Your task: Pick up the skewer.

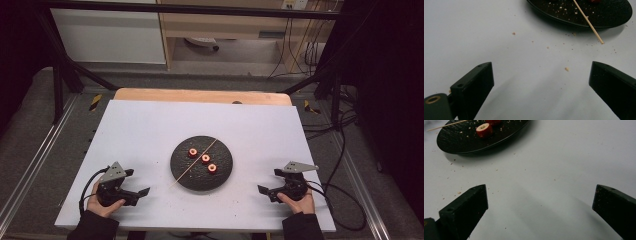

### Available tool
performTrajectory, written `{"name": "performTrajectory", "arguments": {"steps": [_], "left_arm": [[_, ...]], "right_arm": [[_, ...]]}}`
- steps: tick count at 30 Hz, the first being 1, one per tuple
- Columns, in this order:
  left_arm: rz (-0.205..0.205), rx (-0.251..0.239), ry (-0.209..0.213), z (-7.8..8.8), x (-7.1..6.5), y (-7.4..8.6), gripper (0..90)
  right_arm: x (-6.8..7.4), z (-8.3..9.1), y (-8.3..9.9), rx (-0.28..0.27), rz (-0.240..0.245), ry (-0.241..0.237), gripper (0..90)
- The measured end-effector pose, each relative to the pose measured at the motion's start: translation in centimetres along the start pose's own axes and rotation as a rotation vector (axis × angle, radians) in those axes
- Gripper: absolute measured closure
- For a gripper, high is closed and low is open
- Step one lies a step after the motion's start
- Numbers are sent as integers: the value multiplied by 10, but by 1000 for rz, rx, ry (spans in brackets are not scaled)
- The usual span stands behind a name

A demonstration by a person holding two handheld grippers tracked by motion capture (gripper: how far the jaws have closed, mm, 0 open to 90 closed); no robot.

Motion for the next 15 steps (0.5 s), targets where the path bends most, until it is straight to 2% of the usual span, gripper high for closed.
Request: {"name": "performTrajectory", "arguments": {"steps": [15], "left_arm": [[-16,-6,16,2,-7,-8,47]], "right_arm": [[2,-1,0,-5,-5,-11,7]]}}
Point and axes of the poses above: each handheld gripper's, and its own axes: z roughly backward along the jaws, y roughly out of its underside, x roughly to its left, the point moved 7 cm from there along -z, roughly forward along the jaws, and after that the axes turned 9 degrees about -y, right-handed, at the moved point
